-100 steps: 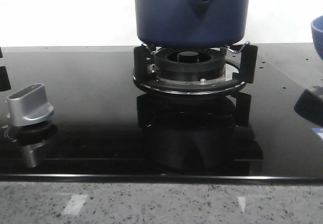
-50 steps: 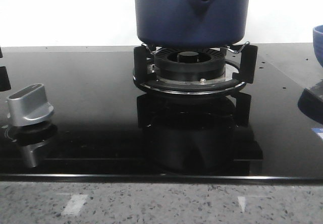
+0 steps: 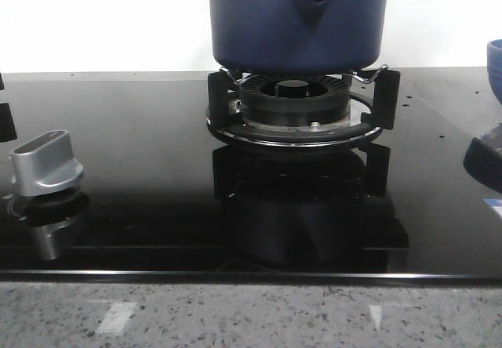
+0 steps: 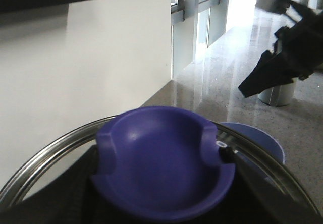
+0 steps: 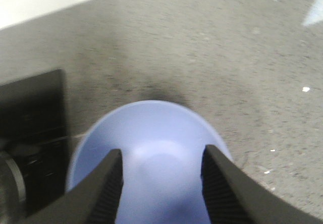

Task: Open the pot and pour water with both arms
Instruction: 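Lower the bowl onto the counter and open the right gripper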

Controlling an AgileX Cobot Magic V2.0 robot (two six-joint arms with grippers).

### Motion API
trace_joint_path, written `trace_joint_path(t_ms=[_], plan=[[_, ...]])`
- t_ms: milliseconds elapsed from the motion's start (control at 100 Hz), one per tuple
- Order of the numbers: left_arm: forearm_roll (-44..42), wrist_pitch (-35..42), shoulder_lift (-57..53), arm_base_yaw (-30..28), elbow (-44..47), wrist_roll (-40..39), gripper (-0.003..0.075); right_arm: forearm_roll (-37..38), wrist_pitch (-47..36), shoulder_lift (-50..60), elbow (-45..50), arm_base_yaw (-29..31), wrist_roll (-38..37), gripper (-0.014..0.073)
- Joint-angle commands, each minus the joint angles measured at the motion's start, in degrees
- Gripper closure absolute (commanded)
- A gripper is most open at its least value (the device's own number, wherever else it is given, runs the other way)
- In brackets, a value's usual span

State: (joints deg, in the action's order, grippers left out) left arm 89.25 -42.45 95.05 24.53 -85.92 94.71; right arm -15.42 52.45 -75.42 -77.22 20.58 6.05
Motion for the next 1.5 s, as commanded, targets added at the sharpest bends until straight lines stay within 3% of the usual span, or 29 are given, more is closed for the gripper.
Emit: trace_joint_path(t_ms=[0, 520, 1490], plan=[[4.8, -1.6, -1.0, 0.5, -2.0, -0.2, 0.0418, -2.0, -1.4, 3.2, -2.1, -0.5, 1.6, 0.0270], [4.6, -2.0, 4.6, 3.2, -2.0, -0.2, 0.0418, -2.4, 0.5, 4.1, -2.1, -2.0, 1.7, 0.0270], [1.4, -0.6, 4.7, 1.5, -2.0, 1.2, 0.0418, -2.3, 0.3, 4.0, -2.0, -2.0, 1.8, 0.0270]])
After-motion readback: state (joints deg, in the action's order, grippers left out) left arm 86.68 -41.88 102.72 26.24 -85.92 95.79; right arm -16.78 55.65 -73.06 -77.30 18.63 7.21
